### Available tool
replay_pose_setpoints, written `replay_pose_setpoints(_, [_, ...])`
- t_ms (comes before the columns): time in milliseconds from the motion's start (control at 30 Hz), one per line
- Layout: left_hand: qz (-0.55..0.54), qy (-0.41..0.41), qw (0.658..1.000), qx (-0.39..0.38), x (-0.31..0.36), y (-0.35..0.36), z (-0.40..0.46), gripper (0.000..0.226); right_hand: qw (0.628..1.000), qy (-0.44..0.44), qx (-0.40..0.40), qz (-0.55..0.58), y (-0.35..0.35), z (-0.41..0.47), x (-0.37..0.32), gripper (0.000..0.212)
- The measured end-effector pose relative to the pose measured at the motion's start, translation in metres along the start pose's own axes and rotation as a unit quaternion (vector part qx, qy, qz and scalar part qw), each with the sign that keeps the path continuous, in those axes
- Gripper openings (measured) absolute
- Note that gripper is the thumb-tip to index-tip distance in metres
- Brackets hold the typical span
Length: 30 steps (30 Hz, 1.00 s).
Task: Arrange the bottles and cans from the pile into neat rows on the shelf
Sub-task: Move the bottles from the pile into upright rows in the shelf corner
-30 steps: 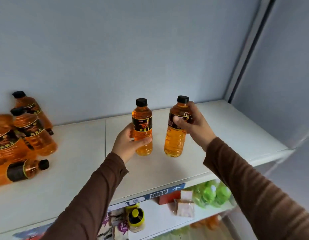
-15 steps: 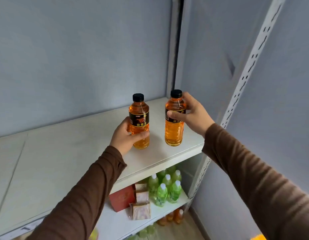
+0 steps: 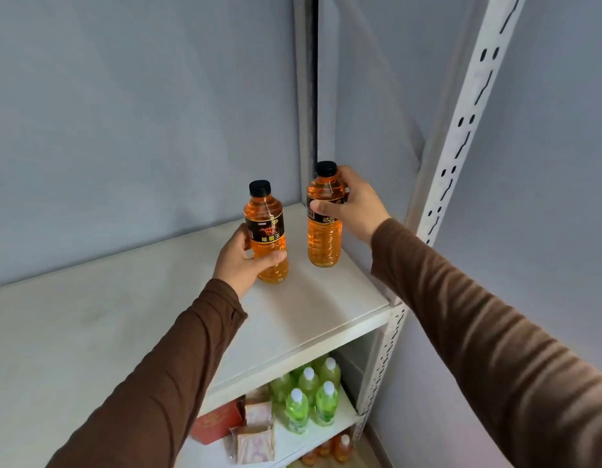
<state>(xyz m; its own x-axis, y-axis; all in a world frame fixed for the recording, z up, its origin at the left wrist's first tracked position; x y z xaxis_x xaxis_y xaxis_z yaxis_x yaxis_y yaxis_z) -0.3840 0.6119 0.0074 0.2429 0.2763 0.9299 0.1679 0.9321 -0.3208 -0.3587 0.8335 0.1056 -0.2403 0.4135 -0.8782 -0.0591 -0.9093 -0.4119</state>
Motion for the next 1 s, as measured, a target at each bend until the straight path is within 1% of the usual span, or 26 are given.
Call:
replay_pose_setpoints(167, [0.0, -0.003, 1.0, 0.012, -0.025, -0.011, 0.044, 0.058, 0.998, 0.017, 0.006, -0.059, 0.012, 0.06, 0.007, 0.044])
replay_pose_setpoints(233, [0.017, -0.009, 1.0, 0.017, -0.034, -0.016, 0.063, 0.059, 0.995, 0.033, 0.011, -0.091, 0.016, 0.085, 0.014, 0.045])
replay_pose_setpoints(300, [0.033, -0.019, 0.999, 0.025, -0.042, -0.019, 0.083, 0.061, 0.991, 0.052, 0.01, -0.119, 0.022, 0.109, 0.024, 0.05])
replay_pose_setpoints(400, [0.028, -0.024, 0.999, 0.03, -0.049, -0.017, 0.113, 0.064, 0.986, 0.071, 0.005, -0.152, 0.031, 0.139, 0.038, 0.056])
replay_pose_setpoints(600, [-0.005, -0.029, 0.999, 0.022, -0.058, -0.001, 0.164, 0.063, 0.981, 0.097, -0.017, -0.165, 0.037, 0.183, 0.065, 0.059])
replay_pose_setpoints(700, [-0.009, -0.023, 0.999, 0.027, -0.063, 0.004, 0.184, 0.06, 0.982, 0.103, -0.013, -0.159, 0.039, 0.197, 0.074, 0.062])
replay_pose_setpoints(867, [0.014, -0.026, 0.999, 0.038, -0.072, 0.002, 0.207, 0.063, 0.977, 0.089, -0.038, -0.189, 0.049, 0.217, 0.073, 0.07])
replay_pose_setpoints(1000, [0.031, -0.025, 0.999, 0.029, -0.079, 0.002, 0.211, 0.067, 0.97, 0.098, -0.053, -0.216, 0.051, 0.227, 0.073, 0.076])
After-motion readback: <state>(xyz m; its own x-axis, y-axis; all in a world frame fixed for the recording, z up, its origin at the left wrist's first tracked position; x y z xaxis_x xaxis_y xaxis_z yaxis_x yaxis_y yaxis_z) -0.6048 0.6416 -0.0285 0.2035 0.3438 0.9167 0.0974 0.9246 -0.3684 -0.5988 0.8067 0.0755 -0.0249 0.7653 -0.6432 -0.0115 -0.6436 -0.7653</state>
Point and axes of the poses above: each hand's wrist, its own z-axis towards the middle knuckle, its own y-axis out of the palm, x = y × z, the point moved 7 cm from there along z, towards the middle knuckle, and after that the axes turned 7 degrees about -x, right-handed, at the moved point
